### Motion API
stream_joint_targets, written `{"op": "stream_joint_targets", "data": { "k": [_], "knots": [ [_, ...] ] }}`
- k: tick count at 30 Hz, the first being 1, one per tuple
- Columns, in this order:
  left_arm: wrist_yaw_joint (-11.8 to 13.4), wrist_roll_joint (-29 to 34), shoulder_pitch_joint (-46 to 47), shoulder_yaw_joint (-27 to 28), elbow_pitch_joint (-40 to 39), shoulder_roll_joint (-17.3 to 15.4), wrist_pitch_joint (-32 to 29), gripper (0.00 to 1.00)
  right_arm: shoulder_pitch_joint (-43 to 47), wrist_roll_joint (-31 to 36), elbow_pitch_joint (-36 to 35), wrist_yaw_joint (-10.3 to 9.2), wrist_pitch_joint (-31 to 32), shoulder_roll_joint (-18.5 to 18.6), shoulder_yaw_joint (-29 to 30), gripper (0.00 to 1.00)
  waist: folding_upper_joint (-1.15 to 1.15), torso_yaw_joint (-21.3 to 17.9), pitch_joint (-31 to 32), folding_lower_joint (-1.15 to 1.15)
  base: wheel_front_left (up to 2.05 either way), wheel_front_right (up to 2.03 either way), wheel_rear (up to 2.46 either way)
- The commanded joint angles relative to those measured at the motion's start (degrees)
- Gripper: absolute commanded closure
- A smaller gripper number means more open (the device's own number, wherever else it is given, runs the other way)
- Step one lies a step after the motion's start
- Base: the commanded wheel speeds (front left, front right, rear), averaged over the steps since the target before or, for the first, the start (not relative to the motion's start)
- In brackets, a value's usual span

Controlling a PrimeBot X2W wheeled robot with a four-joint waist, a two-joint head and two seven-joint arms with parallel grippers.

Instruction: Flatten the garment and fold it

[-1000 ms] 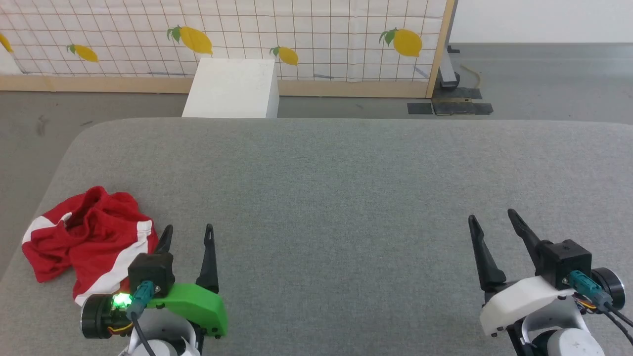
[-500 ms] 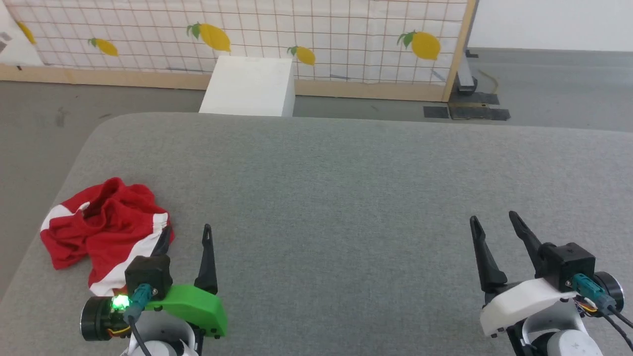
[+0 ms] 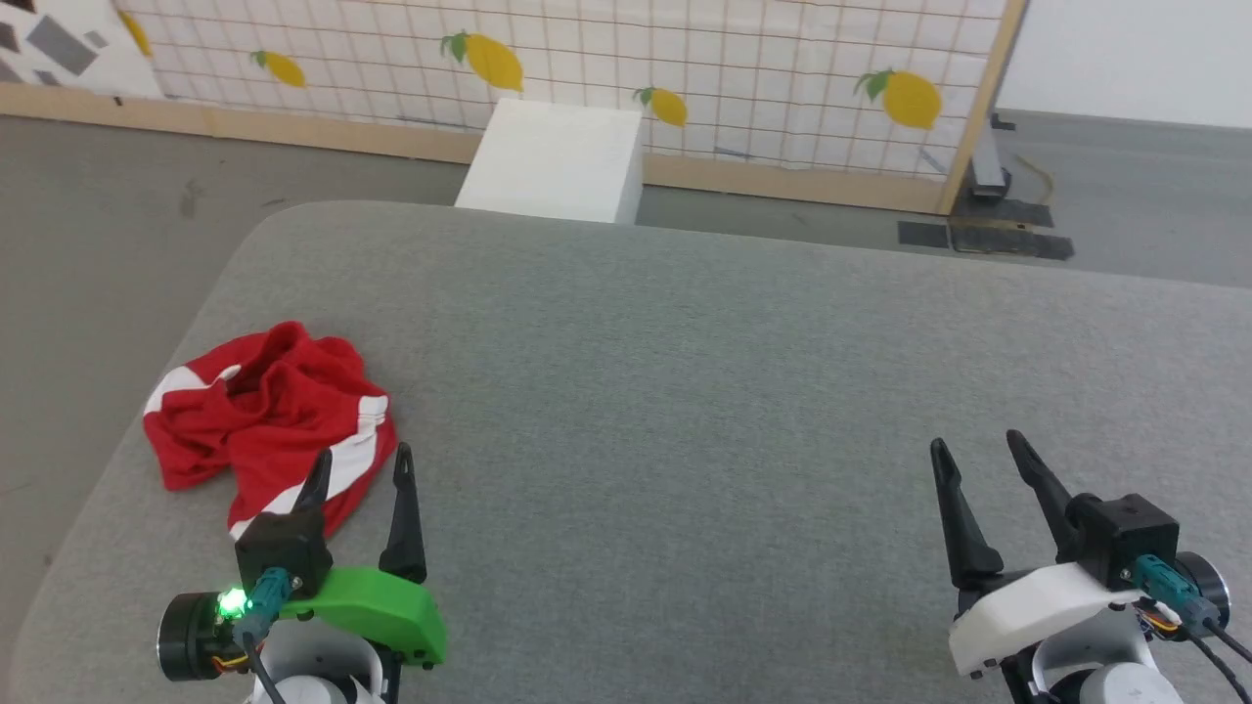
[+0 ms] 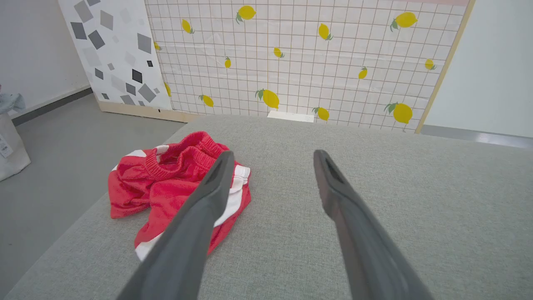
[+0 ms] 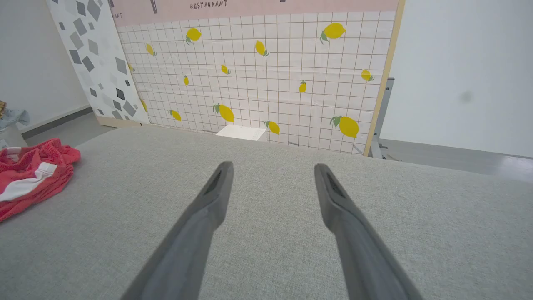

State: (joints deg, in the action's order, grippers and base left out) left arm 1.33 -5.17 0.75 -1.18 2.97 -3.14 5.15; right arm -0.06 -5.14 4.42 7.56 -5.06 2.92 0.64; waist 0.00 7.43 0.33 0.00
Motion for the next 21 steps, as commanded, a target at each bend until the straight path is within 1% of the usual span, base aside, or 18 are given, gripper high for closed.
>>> {"op": "stream_joint_targets", "data": {
  "k": [1, 9, 21],
  "knots": [
    [0.3, -0.6, -0.7, 0.0, 0.2, 0.1, 0.5, 0.00, 0.6, -0.7, 0.4, -0.03, -0.6, 0.0, 0.0, 0.00, 0.00, 1.2, 0.0, 0.00, 0.00, 0.00, 0.00],
    [0.6, -1.2, -0.9, 0.0, 0.7, 0.1, 1.5, 0.00, 0.7, -1.5, 1.4, -0.03, -1.5, 0.0, -0.1, 0.00, 0.00, 4.0, 0.1, 0.00, 0.00, 0.00, 0.00],
    [1.0, -2.3, -1.2, -0.1, 1.2, 0.1, 2.9, 0.00, 0.7, -2.2, 2.5, -0.04, -2.9, 0.0, -0.4, 0.00, 0.00, 7.2, 0.1, 0.00, 0.00, 0.00, 0.00]
  ]
}}
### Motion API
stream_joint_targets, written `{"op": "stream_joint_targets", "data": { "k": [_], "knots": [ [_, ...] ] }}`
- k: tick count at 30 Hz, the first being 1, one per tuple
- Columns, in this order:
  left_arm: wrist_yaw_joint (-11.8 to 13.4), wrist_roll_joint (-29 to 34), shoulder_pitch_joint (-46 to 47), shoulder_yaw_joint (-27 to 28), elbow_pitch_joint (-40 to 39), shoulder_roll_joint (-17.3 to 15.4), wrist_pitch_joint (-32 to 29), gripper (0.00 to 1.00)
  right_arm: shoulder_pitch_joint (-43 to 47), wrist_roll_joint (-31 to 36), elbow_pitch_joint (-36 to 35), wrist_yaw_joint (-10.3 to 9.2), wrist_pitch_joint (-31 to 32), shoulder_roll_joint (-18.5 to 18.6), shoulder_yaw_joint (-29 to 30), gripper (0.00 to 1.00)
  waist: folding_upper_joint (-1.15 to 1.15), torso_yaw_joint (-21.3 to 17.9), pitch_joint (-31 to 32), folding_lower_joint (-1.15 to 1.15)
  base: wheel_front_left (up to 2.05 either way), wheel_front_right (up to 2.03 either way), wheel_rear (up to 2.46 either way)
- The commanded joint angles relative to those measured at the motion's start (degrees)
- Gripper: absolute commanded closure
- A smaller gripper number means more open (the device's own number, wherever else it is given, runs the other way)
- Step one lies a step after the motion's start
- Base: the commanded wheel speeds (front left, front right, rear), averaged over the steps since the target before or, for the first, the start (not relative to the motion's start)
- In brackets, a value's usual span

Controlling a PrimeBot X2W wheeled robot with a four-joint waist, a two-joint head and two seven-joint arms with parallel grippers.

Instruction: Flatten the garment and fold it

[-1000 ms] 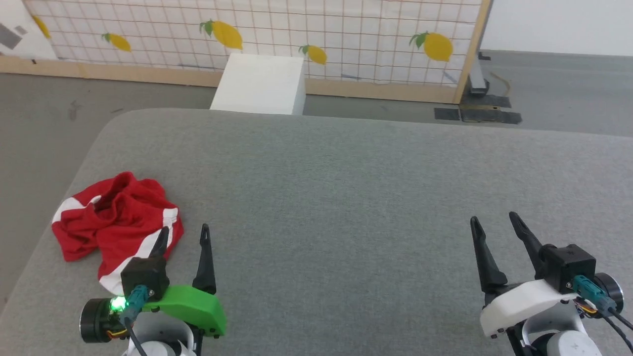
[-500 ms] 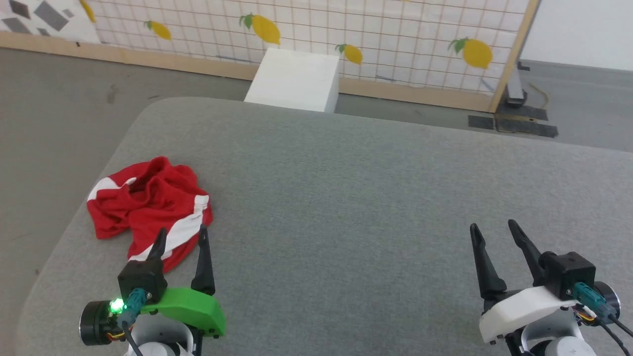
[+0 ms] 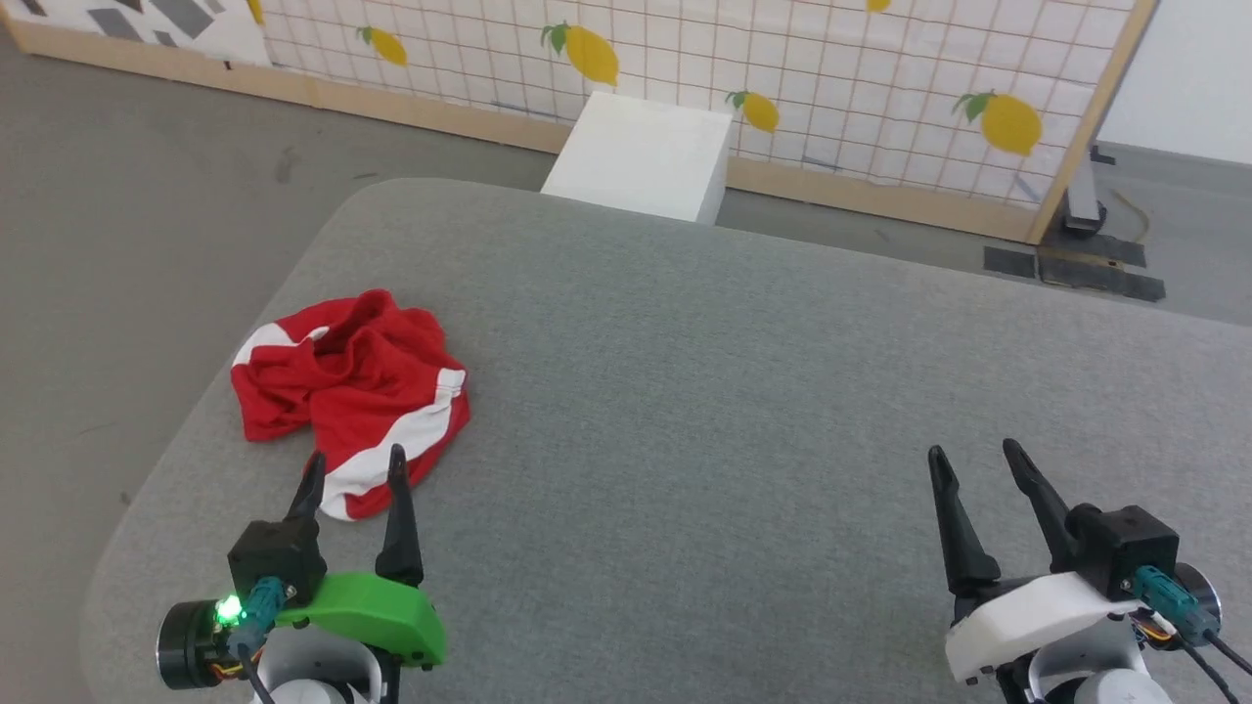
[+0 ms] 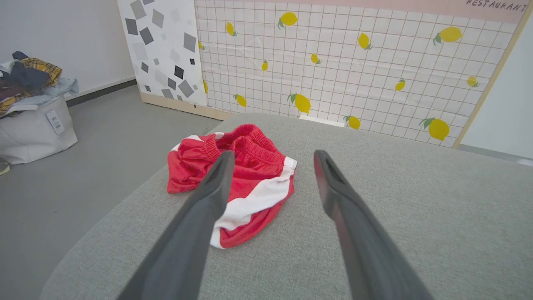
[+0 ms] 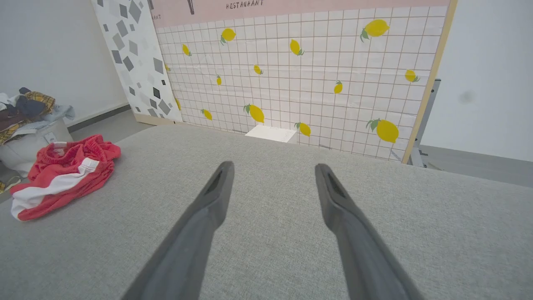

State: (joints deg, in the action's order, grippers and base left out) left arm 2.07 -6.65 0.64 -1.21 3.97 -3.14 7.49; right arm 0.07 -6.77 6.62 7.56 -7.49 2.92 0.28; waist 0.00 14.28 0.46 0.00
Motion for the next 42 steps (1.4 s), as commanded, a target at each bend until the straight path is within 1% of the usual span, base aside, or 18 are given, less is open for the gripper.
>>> {"op": "stream_joint_targets", "data": {
  "k": [1, 19, 42],
  "knots": [
    [0.3, -0.9, -1.1, -0.1, 0.3, 0.1, 0.7, 0.00, 0.6, -0.6, 0.3, -0.04, -0.6, 0.0, 0.0, 0.00, 0.00, 0.6, 0.0, 0.00, 0.00, 0.00, 0.00],
    [1.0, -2.8, -1.3, -0.8, 1.3, 0.2, 2.8, 0.00, 0.9, -2.0, 1.2, -0.05, -2.4, 0.0, -0.1, 0.00, 0.00, 6.0, -0.5, 0.00, 0.00, 0.00, 0.00],
    [1.8, -4.5, -2.0, -1.0, 3.2, 0.2, 5.6, 0.00, 1.7, -4.1, 2.7, -0.07, -4.5, 0.0, 0.0, 0.00, 0.00, 11.9, -0.3, 0.00, 0.00, 0.00, 0.00]
  ]
}}
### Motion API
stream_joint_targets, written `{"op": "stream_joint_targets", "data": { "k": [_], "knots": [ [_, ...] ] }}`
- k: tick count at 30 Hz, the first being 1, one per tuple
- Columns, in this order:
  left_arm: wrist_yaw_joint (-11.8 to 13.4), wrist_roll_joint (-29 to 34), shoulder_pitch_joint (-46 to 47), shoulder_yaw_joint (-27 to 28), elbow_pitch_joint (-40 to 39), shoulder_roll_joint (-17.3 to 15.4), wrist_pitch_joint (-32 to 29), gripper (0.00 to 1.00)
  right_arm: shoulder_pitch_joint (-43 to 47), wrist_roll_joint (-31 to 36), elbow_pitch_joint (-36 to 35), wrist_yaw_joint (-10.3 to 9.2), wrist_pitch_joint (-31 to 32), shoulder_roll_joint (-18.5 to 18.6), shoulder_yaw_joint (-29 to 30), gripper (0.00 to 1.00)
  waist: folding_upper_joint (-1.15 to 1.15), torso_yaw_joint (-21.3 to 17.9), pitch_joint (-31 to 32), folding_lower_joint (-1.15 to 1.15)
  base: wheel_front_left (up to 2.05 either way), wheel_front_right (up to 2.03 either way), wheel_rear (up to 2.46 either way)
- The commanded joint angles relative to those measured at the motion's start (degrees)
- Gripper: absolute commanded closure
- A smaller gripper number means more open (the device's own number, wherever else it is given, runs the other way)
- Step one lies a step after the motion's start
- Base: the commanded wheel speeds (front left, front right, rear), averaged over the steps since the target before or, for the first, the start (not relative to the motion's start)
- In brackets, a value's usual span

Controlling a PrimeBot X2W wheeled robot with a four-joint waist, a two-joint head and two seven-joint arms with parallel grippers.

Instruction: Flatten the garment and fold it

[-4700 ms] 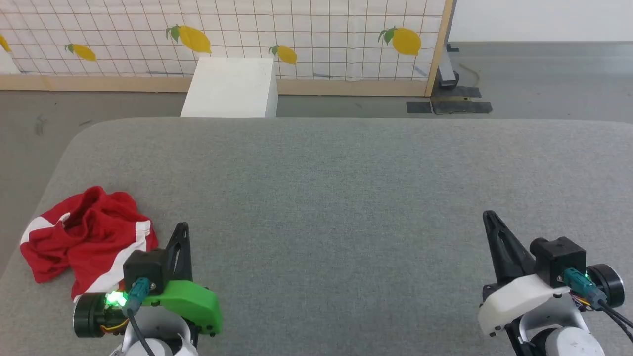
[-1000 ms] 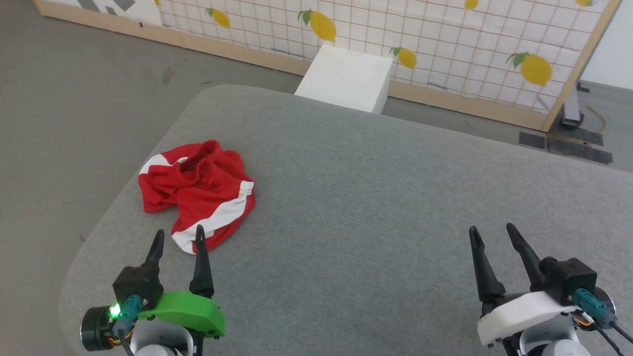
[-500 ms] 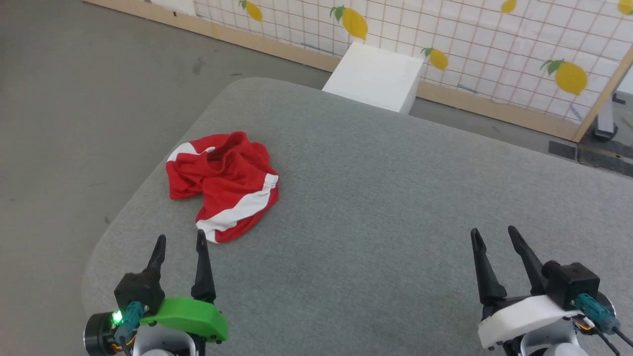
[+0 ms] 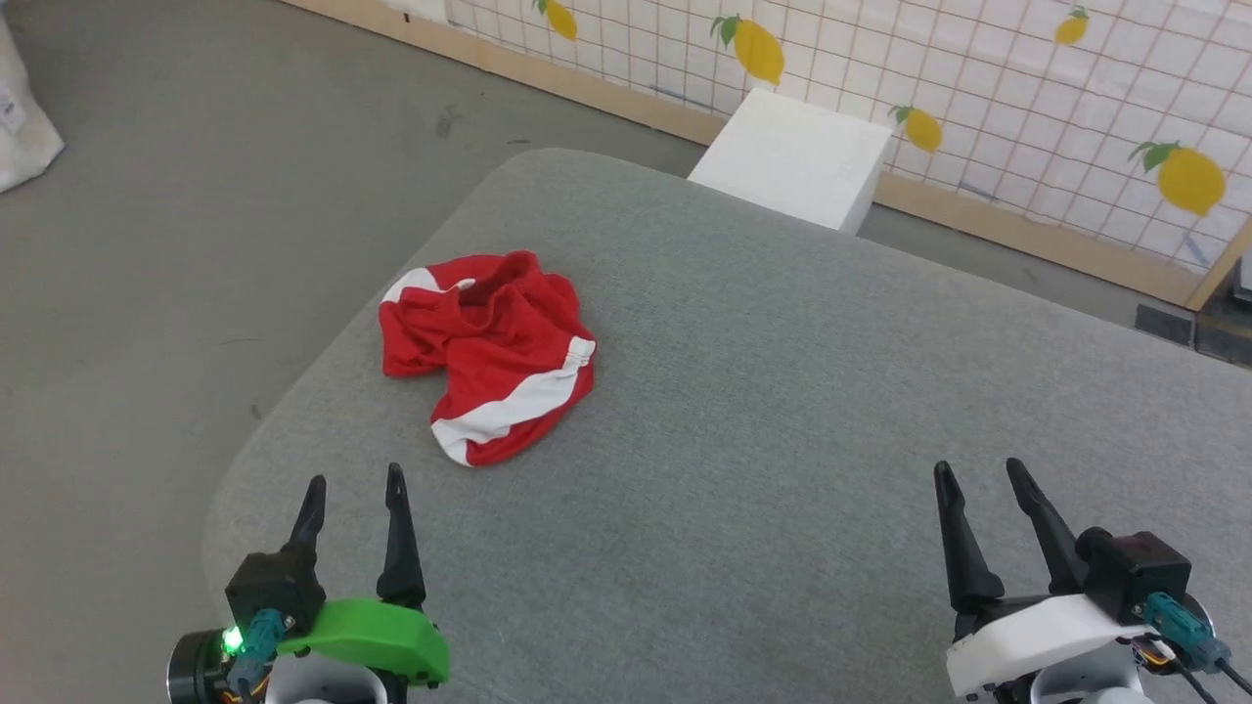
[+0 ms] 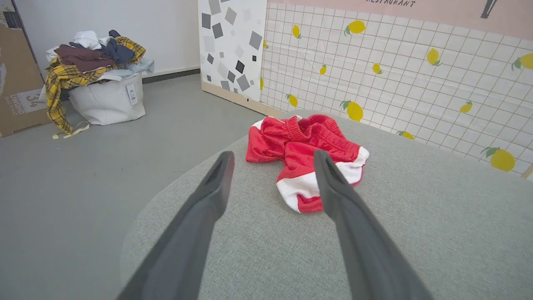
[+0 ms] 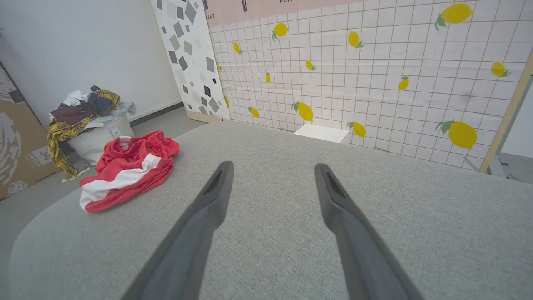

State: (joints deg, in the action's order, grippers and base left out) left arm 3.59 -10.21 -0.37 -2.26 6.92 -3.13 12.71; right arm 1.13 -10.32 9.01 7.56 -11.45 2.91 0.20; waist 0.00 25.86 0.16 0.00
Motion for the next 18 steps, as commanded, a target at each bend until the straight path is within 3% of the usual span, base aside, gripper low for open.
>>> {"op": "stream_joint_targets", "data": {
  "k": [1, 11, 18],
  "knots": [
    [0.2, -0.9, -1.0, 0.0, 0.3, 0.2, 0.5, 0.00, 0.6, -0.6, 0.4, -0.07, -0.6, 0.0, 0.1, 0.00, 0.00, 0.5, 0.0, 0.00, 0.00, 0.00, 0.00],
    [0.0, -2.4, 1.1, 0.3, 2.6, -0.1, 1.7, 0.00, 0.6, -1.3, 0.8, -0.07, -1.6, 0.0, 0.4, 0.00, 0.00, 2.0, -0.8, 0.00, 0.00, 0.00, 0.00],
    [-2.9, -4.7, 8.6, 0.3, 4.3, -2.1, 1.0, 0.00, 0.4, -0.9, 0.5, -0.08, -1.5, 0.0, 1.2, 0.00, 0.00, 2.9, -2.2, 0.00, 0.00, 0.00, 0.00]
  ]
}}
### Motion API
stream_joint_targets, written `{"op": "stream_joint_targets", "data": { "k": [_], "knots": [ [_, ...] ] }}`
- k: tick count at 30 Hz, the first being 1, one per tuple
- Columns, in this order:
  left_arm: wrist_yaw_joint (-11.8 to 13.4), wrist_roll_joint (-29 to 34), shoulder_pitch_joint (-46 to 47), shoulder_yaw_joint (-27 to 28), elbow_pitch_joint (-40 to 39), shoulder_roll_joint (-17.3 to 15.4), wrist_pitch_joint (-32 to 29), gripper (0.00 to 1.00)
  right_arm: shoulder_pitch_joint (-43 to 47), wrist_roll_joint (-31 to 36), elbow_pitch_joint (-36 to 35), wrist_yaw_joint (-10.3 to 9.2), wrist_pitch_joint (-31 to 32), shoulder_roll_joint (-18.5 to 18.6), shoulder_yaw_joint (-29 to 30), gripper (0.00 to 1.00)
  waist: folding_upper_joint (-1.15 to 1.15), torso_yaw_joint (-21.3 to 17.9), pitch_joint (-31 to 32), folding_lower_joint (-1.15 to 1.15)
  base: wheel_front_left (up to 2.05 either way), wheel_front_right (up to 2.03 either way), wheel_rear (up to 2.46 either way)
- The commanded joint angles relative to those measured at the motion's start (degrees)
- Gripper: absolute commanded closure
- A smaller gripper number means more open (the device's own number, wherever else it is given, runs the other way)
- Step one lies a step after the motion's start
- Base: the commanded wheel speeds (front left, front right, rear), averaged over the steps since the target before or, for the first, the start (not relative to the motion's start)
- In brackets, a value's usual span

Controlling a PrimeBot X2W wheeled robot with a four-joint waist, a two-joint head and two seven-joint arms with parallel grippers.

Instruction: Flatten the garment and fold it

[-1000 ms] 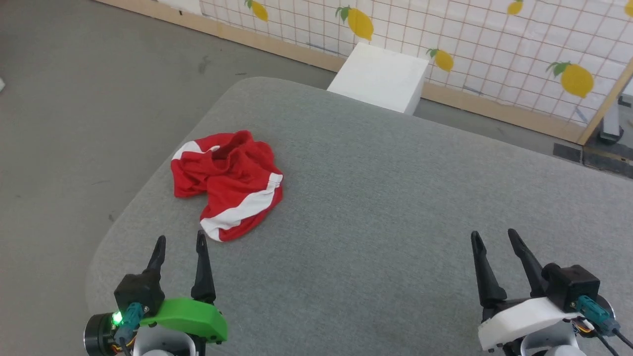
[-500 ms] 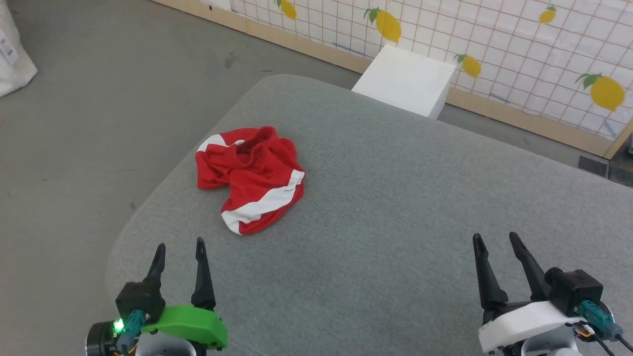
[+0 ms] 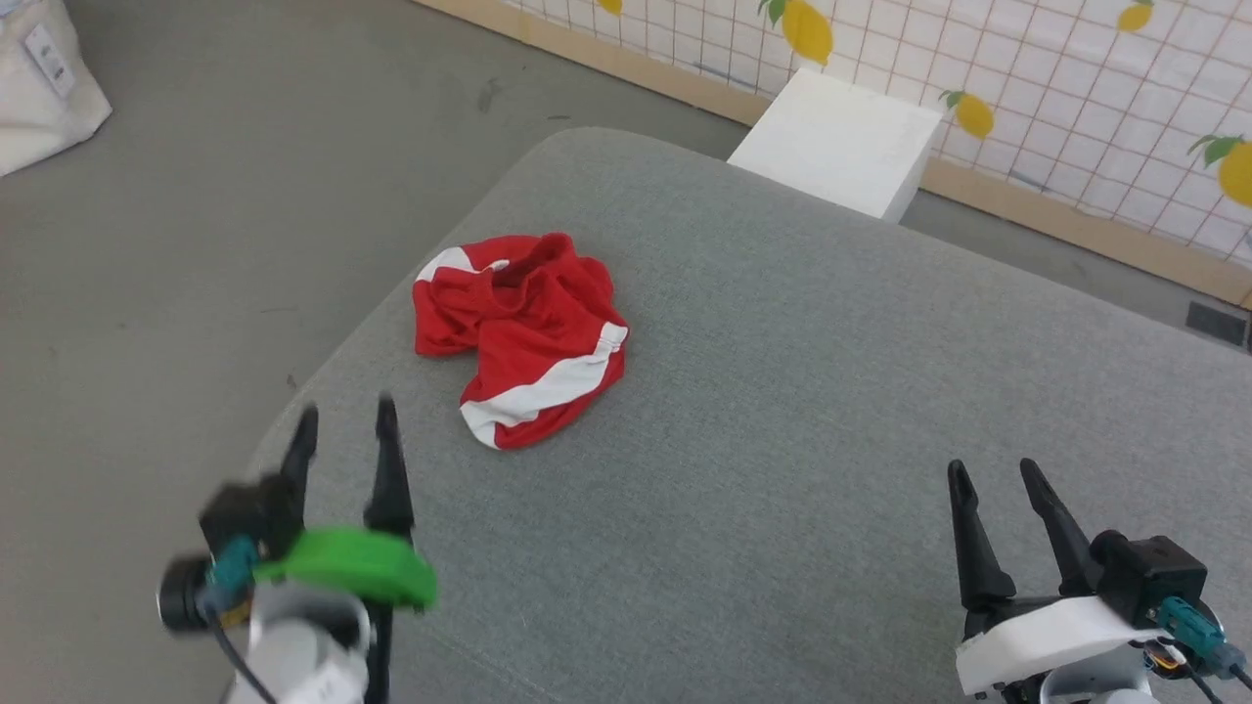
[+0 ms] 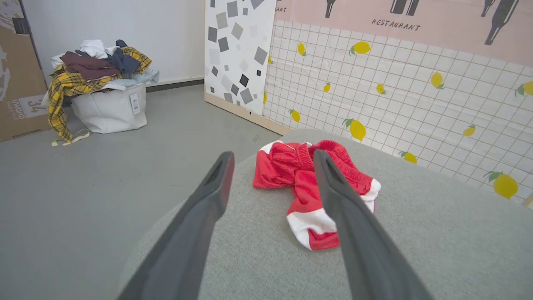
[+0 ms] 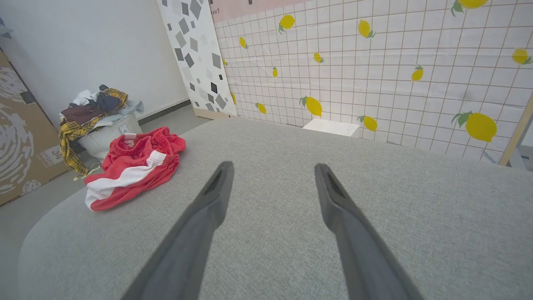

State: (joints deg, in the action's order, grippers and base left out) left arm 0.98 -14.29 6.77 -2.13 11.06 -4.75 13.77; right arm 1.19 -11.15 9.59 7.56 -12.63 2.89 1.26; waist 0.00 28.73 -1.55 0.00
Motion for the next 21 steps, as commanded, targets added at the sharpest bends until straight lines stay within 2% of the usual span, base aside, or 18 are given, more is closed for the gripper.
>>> {"op": "stream_joint_targets", "data": {
  "k": [1, 6, 12, 15, 21],
  "knots": [
    [-0.7, -0.9, 2.9, 0.1, 0.7, -0.9, -0.6, 0.00, 0.2, 0.1, -0.2, -0.08, -0.2, 0.0, 0.1, 0.00, 0.00, -0.1, -0.8, 0.00, 0.00, 0.00, 0.00],
    [-3.1, -1.6, 12.9, -0.3, 5.6, -3.5, -4.3, 0.00, -0.5, 1.4, -1.7, -0.08, 1.0, 0.0, 0.0, 0.00, 0.00, -1.2, -2.9, 0.00, 0.00, 0.00, 0.00],
    [-5.1, -5.0, 25.5, 0.1, 15.1, -4.7, -11.0, 0.00, -1.2, 3.2, -4.0, -0.08, 3.3, 0.0, 0.7, 0.00, 0.00, -3.3, -6.8, 0.00, 0.00, 0.00, 0.00],
    [-6.2, -7.8, 30.4, 0.4, 20.3, -4.8, -16.2, 0.00, -1.7, 4.1, -5.5, -0.08, 4.4, 0.0, 1.1, 0.00, 0.00, -4.8, -9.0, 0.00, 0.00, 0.00, 0.00],
    [-7.6, -14.0, 37.2, -0.1, 29.4, -6.4, -33.7, 0.00, -3.2, 5.6, -8.9, -0.08, 6.2, 0.0, 2.2, 0.00, 0.00, -8.3, -14.4, 0.00, 0.00, 0.00, 0.00]
  ]
}}
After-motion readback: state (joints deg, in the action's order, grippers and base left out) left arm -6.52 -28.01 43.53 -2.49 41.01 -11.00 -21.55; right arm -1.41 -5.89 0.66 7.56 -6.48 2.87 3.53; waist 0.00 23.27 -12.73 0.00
